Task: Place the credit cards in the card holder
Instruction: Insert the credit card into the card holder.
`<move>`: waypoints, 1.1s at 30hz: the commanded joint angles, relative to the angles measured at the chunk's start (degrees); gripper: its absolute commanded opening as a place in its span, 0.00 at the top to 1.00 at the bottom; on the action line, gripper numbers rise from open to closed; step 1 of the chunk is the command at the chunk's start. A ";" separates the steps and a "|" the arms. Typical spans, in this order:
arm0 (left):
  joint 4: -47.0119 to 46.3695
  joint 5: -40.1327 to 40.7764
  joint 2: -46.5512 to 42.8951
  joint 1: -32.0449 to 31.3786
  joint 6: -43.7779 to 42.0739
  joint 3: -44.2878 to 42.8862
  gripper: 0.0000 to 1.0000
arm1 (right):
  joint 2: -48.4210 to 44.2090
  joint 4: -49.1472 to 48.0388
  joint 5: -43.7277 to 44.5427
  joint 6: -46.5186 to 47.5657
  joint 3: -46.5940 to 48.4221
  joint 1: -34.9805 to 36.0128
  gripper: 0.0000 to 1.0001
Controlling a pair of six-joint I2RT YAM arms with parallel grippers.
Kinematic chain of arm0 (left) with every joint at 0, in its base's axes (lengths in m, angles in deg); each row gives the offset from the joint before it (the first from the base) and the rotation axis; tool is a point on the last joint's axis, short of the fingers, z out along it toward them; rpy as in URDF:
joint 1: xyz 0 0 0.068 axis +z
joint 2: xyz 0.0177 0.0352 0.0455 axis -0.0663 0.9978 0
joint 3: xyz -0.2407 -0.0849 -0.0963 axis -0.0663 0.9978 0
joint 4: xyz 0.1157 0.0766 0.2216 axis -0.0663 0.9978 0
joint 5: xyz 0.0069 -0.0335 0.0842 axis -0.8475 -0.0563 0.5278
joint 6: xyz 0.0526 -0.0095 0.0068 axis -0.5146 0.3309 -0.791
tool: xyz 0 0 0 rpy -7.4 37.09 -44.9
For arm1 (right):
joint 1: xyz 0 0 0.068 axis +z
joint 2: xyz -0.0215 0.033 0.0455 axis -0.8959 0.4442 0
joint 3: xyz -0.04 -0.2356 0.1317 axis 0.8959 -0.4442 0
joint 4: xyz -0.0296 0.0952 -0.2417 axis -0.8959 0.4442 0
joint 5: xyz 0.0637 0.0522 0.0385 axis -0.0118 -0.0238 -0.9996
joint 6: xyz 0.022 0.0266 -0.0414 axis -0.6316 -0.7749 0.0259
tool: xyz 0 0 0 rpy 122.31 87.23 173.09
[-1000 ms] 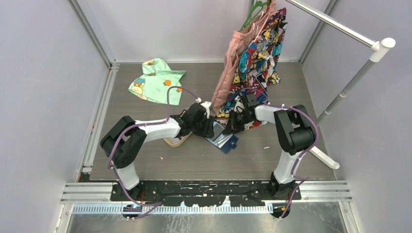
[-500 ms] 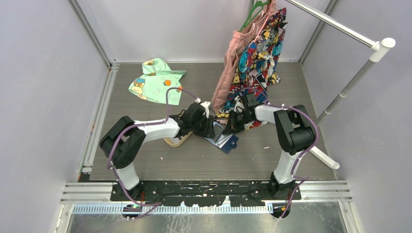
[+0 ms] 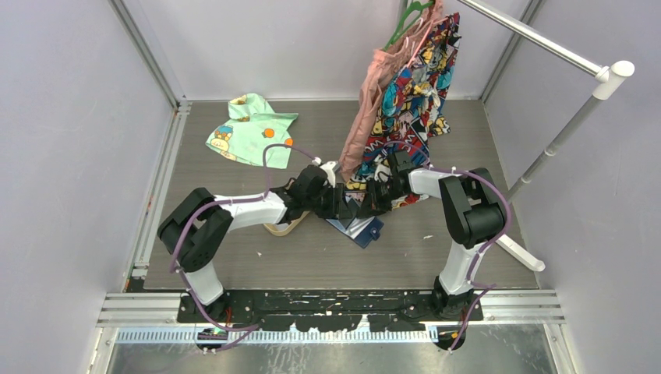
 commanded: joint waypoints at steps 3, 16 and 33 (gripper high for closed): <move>-4.11 -1.18 -1.86 -0.31 1.73 -0.07 0.60 | -2.35 2.06 -1.39 3.06 2.03 -0.40 0.79; 5.50 6.55 1.50 -3.26 -1.32 -5.29 0.96 | -10.87 8.93 -0.47 11.32 1.34 -0.90 0.68; 3.10 11.12 -1.80 -3.39 1.88 -0.29 1.00 | -3.35 20.82 8.47 22.22 8.50 4.73 0.77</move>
